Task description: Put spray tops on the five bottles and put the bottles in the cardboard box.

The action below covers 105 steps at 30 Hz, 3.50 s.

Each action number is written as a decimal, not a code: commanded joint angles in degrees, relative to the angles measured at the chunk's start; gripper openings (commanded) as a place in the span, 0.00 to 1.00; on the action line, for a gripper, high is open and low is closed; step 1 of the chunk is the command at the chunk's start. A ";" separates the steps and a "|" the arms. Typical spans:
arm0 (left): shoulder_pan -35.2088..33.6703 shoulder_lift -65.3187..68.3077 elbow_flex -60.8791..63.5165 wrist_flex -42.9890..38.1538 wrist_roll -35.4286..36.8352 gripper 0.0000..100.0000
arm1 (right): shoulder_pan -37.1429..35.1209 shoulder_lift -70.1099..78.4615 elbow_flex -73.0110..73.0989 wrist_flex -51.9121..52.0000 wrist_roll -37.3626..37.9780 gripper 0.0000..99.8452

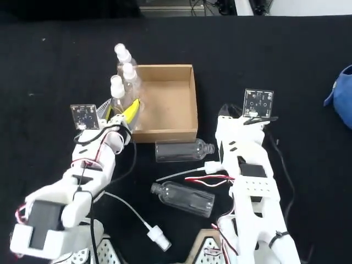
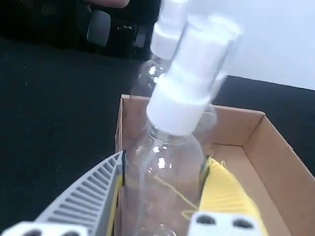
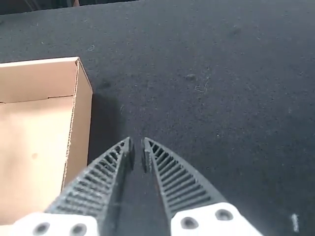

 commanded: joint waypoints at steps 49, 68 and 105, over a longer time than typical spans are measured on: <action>-2.15 -2.02 11.03 -23.03 -0.09 0.21 | -0.97 16.57 -8.92 -5.27 -0.09 0.01; -1.71 -38.95 11.38 25.05 -0.44 0.21 | -1.32 15.52 -8.92 -5.27 -0.18 0.01; -18.07 -66.46 9.19 67.16 -0.18 0.03 | -0.97 14.99 -7.16 -5.27 -0.35 0.01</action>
